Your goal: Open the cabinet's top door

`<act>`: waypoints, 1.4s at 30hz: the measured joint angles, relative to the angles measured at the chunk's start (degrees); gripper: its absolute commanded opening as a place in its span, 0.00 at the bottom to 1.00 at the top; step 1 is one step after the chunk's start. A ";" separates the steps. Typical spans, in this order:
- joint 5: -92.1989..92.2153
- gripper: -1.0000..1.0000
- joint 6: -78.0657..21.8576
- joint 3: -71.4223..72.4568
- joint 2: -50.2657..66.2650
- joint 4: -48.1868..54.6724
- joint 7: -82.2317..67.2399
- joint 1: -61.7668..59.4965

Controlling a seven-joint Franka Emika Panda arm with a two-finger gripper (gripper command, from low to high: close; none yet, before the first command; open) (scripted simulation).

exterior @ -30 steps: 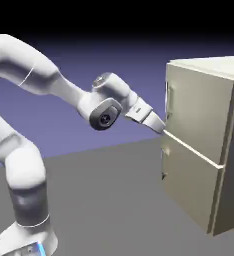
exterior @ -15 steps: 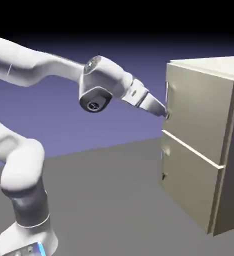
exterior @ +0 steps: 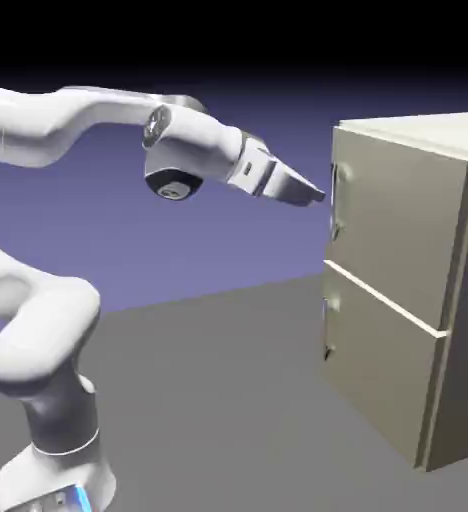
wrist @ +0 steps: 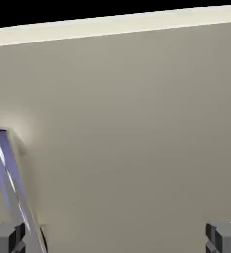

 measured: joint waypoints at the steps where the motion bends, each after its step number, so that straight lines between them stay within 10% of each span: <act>1: 2.49 0.50 -0.25 1.09 -0.57 0.30 -1.50 -0.95; 39: 84.36 0.50 -9.50 39.83 -17.76 16.79 -50.23 -40.01; 40: 84.50 0.00 -9.71 40.40 -17.51 17.96 -50.24 -41.46; 42: 84.50 0.00 -9.71 40.40 -17.51 17.96 -50.24 -41.46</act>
